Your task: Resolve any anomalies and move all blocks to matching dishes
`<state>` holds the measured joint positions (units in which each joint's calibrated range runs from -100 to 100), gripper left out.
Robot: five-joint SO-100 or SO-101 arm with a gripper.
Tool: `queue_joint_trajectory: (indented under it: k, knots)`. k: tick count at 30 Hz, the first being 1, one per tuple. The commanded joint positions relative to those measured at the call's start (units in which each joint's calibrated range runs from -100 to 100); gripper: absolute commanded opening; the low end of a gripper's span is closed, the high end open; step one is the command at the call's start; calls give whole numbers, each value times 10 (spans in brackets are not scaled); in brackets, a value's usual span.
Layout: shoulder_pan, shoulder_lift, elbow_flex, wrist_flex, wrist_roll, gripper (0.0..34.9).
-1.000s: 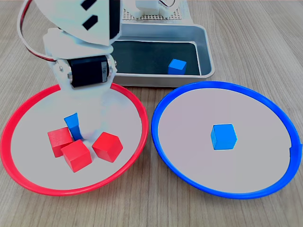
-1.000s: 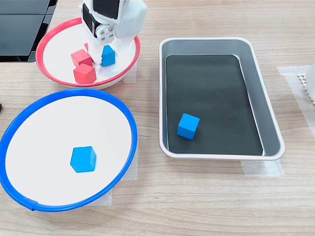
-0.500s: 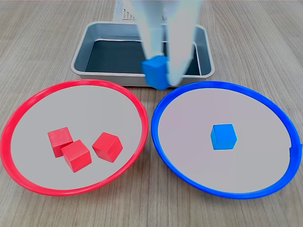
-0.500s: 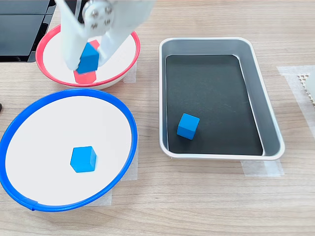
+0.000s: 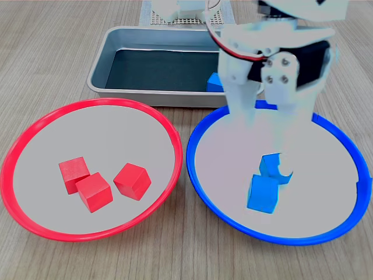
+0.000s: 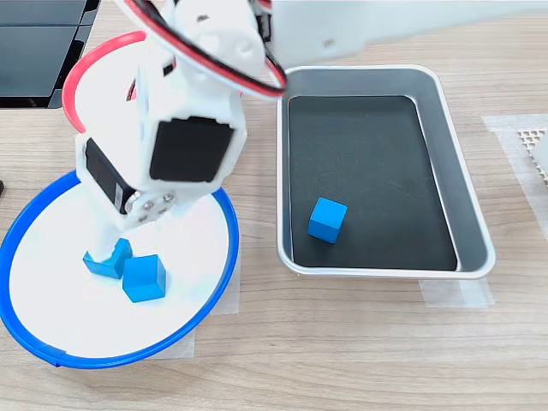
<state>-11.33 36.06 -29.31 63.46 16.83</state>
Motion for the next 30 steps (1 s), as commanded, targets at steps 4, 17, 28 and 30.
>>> queue_joint_trajectory:
  k: [4,17,28,30]
  knots:
    - [4,-124,82,67,26,169]
    - [55,-409,456,105,106,181]
    - [22,-410,588,4,117,174]
    - [11,-401,589,3,116,168]
